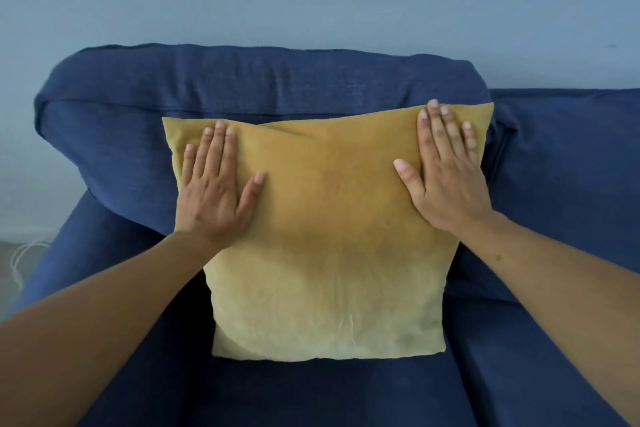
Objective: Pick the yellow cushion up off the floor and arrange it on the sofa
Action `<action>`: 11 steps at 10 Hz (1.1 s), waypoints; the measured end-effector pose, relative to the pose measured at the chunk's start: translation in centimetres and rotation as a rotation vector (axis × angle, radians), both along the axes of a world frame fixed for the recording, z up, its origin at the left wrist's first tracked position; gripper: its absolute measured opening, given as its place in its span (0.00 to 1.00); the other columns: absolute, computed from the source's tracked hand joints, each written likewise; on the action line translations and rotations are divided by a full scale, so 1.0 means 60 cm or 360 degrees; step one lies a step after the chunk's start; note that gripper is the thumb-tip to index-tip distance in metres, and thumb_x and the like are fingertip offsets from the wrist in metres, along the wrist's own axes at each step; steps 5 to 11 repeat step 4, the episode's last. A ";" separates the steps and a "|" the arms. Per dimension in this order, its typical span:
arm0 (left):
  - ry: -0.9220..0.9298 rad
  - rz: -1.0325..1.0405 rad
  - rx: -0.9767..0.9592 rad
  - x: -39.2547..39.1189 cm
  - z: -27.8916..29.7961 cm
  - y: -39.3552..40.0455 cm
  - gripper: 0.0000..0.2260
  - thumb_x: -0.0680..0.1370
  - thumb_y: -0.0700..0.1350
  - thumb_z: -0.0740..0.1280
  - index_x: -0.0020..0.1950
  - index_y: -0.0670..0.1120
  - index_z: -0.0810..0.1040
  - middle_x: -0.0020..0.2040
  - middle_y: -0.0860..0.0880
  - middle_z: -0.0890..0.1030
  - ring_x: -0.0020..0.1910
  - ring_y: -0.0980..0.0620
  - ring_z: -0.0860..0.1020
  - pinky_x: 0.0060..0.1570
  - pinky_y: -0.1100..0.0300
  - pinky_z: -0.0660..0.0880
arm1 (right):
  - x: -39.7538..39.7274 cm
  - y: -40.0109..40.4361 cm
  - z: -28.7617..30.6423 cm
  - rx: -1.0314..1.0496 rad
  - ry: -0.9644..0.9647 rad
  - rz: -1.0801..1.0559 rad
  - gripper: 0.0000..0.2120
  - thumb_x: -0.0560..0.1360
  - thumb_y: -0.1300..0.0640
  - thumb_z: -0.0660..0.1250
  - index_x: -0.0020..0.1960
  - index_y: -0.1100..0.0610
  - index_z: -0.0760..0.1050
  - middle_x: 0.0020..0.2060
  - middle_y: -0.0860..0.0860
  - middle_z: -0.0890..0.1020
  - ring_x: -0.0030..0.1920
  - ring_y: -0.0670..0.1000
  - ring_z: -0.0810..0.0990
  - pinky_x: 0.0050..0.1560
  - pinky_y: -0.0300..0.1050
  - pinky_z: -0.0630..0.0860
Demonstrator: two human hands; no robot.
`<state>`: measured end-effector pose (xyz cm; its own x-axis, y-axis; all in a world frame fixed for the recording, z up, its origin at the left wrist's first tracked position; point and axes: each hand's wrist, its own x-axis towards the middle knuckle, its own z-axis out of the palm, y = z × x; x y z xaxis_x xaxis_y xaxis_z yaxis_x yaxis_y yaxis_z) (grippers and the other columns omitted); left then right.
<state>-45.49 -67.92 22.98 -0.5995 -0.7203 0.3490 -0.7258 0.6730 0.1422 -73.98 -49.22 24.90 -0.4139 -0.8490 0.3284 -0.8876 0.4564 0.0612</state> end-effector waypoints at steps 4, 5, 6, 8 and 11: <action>-0.0557 0.0017 0.0436 0.004 0.279 0.015 0.25 0.82 0.53 0.42 0.79 0.46 0.53 0.73 0.42 0.65 0.76 0.41 0.59 0.74 0.43 0.60 | 0.037 0.037 0.242 0.0531 -0.0593 -0.0005 0.33 0.82 0.39 0.41 0.81 0.57 0.48 0.81 0.52 0.49 0.81 0.51 0.45 0.80 0.55 0.44; -0.0557 0.0017 0.0436 0.004 0.279 0.015 0.25 0.82 0.53 0.42 0.79 0.46 0.53 0.73 0.42 0.65 0.76 0.41 0.59 0.74 0.43 0.60 | 0.037 0.037 0.242 0.0531 -0.0593 -0.0005 0.33 0.82 0.39 0.41 0.81 0.57 0.48 0.81 0.52 0.49 0.81 0.51 0.45 0.80 0.55 0.44; -0.0557 0.0017 0.0436 0.004 0.279 0.015 0.25 0.82 0.53 0.42 0.79 0.46 0.53 0.73 0.42 0.65 0.76 0.41 0.59 0.74 0.43 0.60 | 0.037 0.037 0.242 0.0531 -0.0593 -0.0005 0.33 0.82 0.39 0.41 0.81 0.57 0.48 0.81 0.52 0.49 0.81 0.51 0.45 0.80 0.55 0.44; -0.0557 0.0017 0.0436 0.004 0.279 0.015 0.25 0.82 0.53 0.42 0.79 0.46 0.53 0.73 0.42 0.65 0.76 0.41 0.59 0.74 0.43 0.60 | 0.037 0.037 0.242 0.0531 -0.0593 -0.0005 0.33 0.82 0.39 0.41 0.81 0.57 0.48 0.81 0.52 0.49 0.81 0.51 0.45 0.80 0.55 0.44; -0.0557 0.0017 0.0436 0.004 0.279 0.015 0.25 0.82 0.53 0.42 0.79 0.46 0.53 0.73 0.42 0.65 0.76 0.41 0.59 0.74 0.43 0.60 | 0.037 0.037 0.242 0.0531 -0.0593 -0.0005 0.33 0.82 0.39 0.41 0.81 0.57 0.48 0.81 0.52 0.49 0.81 0.51 0.45 0.80 0.55 0.44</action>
